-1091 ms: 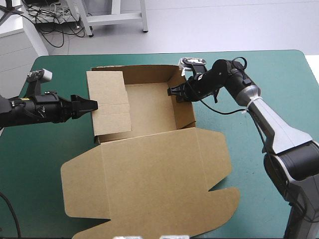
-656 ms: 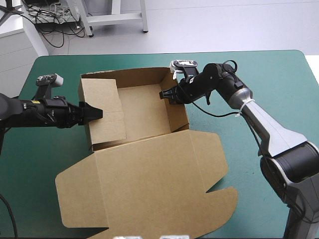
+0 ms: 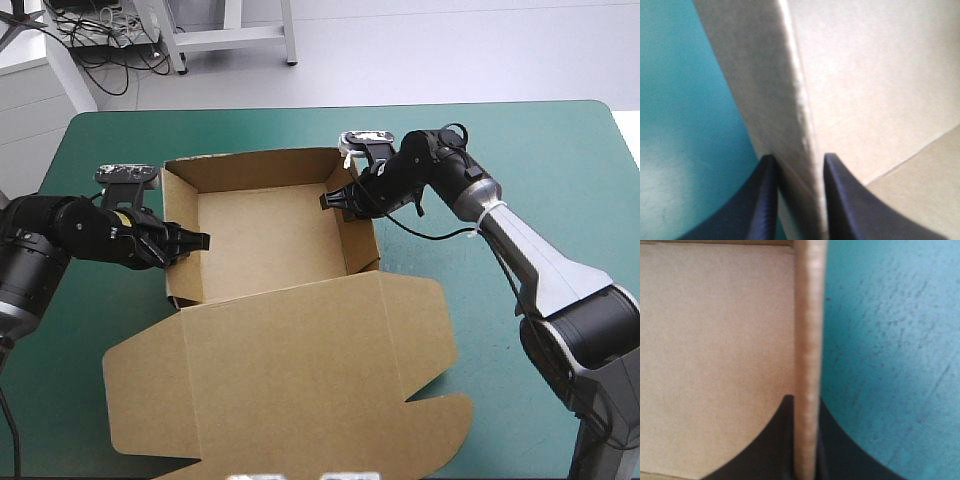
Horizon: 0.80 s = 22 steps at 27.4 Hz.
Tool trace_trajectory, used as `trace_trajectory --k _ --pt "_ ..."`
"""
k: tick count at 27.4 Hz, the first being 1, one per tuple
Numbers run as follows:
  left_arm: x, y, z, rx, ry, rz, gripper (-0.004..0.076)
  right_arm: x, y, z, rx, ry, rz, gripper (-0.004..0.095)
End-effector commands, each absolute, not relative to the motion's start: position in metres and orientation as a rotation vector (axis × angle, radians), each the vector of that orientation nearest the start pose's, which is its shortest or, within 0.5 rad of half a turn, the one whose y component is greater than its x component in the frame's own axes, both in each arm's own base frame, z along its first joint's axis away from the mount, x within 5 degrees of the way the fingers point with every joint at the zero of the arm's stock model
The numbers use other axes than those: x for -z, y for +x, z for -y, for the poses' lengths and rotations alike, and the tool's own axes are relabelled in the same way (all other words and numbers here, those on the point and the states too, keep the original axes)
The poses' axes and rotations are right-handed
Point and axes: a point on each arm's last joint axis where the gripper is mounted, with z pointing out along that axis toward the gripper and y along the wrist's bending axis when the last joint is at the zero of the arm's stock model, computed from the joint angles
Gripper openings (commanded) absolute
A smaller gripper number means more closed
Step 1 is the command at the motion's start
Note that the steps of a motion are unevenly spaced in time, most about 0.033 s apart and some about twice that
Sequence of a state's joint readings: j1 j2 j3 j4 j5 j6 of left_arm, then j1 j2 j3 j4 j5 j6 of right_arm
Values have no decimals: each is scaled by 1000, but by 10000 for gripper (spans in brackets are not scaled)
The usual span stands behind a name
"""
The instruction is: Fold the box
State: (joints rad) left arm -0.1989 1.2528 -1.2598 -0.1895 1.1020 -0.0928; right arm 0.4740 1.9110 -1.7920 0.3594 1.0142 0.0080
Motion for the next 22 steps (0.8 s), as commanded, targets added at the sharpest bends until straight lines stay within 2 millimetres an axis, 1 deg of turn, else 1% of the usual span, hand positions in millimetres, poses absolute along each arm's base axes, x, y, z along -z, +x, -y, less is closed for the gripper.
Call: trace_trajectory --k 1,2,4,7,11,13,15,17,19,22 --pt "-385 236 68 279 103 -2513 -9 -354 349 -225 -661 -527 -2502 -16" --pt "-381 239 69 235 81 -2538 -10 -355 346 -226 -601 -543 -2502 -16" --pt "-371 247 70 182 61 -2585 -10 -364 342 -223 -562 -532 -2480 -17" --pt "-363 258 75 208 28 -2587 -10 -375 337 -219 -555 -530 -2441 -20" --pt "-361 276 82 245 -2 -2566 -10 -387 333 -207 -429 -517 -2417 -20" --pt "-360 287 85 239 -2 -2588 -10 -388 333 -199 -327 -501 -2431 -19" --pt "-362 299 90 242 4 -2583 -10 -384 336 -189 -248 -474 -2474 -19" --pt "-365 309 99 245 34 -2563 -10 -381 339 -179 -219 -446 -2513 -19" --pt "-365 319 109 227 73 -2562 -10 -381 344 -169 -215 -381 -2532 -20" --pt "-353 333 125 183 131 -2604 -10 -379 351 -152 -206 -295 -2566 -20"
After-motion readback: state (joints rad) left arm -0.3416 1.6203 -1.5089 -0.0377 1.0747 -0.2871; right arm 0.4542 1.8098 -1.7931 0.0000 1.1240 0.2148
